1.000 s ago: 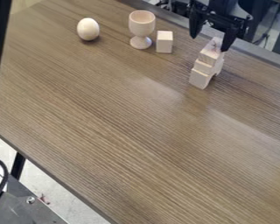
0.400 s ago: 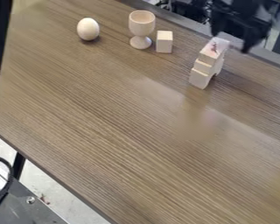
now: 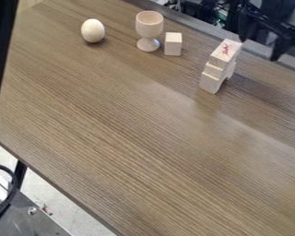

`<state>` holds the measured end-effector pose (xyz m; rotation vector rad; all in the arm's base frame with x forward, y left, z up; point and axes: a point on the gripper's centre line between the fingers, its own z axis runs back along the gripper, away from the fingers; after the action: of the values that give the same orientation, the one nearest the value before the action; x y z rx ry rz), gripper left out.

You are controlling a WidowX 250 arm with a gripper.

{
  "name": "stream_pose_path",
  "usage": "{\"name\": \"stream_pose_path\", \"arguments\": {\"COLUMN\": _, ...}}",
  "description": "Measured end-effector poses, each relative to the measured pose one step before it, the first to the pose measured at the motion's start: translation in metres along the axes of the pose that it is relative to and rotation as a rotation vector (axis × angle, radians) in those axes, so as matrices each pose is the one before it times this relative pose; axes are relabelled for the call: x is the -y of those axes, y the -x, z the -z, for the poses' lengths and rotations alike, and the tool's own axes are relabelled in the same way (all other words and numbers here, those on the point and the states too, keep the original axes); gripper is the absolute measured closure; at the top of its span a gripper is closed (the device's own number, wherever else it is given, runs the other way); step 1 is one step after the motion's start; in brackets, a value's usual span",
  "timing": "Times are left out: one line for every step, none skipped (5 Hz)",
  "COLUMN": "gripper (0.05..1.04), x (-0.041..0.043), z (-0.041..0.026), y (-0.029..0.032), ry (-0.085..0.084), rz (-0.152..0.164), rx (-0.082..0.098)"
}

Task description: Put the cube on the top of an arc block tower

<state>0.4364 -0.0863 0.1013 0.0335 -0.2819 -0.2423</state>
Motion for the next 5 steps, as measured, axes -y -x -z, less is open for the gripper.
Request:
{"name": "stream_pose_path", "arguments": {"gripper": 0.083, "x": 0.02789, "z": -0.00152, "y": -0.00388, "ry": 0.0733, "rz": 0.1536, "rx": 0.0286}}
{"name": "stream_pose_path", "arguments": {"gripper": 0.083, "x": 0.02161, "z": -0.00175, "y": -0.00561, "ry": 0.0693, "rz": 0.1918, "rx": 0.0282}}
{"name": "stream_pose_path", "arguments": {"gripper": 0.083, "x": 0.02220, "z": 0.00012, "y": -0.00771, "ry": 0.0287, "rz": 0.1259, "rx": 0.0128}}
{"name": "stream_pose_path", "arguments": {"gripper": 0.083, "x": 0.03270, "z": -0.00260, "y": -0.01556, "ry": 0.0424, "rz": 0.1210, "rx": 0.0201}}
{"name": "stream_pose_path", "arguments": {"gripper": 0.083, "x": 0.02171, "z": 0.00210, "y": -0.01074, "ry": 0.0349, "rz": 0.0603, "rx": 0.0205}}
